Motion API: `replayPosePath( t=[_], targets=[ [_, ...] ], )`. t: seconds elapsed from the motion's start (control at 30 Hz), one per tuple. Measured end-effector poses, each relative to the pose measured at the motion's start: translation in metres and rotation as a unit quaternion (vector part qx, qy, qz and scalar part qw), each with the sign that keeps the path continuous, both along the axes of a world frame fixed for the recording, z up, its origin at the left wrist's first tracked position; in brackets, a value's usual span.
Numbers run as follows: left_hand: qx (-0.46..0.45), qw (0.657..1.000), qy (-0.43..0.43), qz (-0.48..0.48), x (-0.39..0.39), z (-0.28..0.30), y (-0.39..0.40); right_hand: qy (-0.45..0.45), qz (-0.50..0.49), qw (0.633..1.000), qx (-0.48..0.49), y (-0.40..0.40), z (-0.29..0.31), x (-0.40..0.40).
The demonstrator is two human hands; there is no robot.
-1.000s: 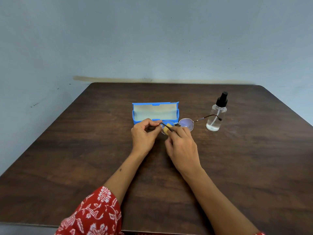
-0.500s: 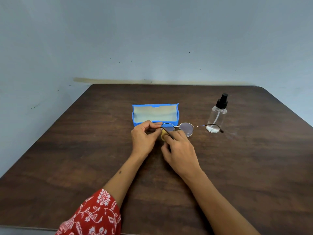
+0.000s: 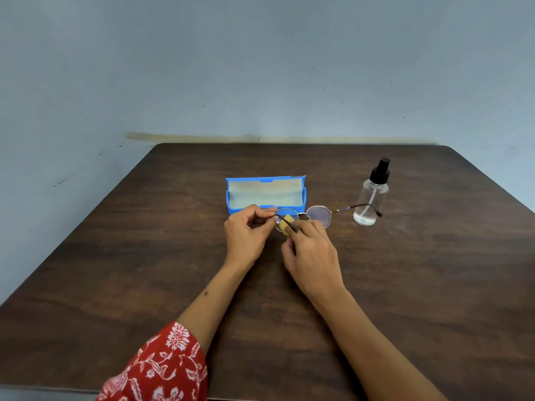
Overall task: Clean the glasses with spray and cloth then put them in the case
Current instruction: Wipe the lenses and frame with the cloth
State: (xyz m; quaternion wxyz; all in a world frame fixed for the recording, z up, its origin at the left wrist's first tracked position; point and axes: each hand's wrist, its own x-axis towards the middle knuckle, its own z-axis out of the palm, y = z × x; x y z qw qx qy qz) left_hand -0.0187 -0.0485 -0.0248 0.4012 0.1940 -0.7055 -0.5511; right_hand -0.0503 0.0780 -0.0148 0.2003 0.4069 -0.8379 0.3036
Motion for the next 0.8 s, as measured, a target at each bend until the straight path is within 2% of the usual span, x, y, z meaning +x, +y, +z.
replayPosePath(
  t=[0.1,0.3,0.47,0.63,0.8],
  targets=[
    [0.000,1.000,-0.005,-0.001,0.0005,-0.0007,-0.0013,0.006,0.041,0.999,0.017,-0.0002,-0.0008,0.0019],
    [0.000,1.000,0.005,0.003,0.0006,0.0001,-0.0005,0.001,-0.013,1.000,0.009,0.0004,-0.0007,-0.0015],
    [-0.003,1.000,-0.011,-0.001,-0.0005,-0.0009,-0.0018,0.014,0.038,0.999,0.030,-0.0009,-0.0015,0.0008],
    [0.000,1.000,0.007,-0.001,-0.0020,-0.0012,-0.0005,-0.001,-0.012,1.000,-0.007,-0.0004,-0.0012,-0.0024],
    [-0.003,1.000,0.001,-0.001,-0.0019,-0.0040,-0.0032,0.012,0.041,0.999,0.016,-0.0002,-0.0010,0.0013]
  ],
)
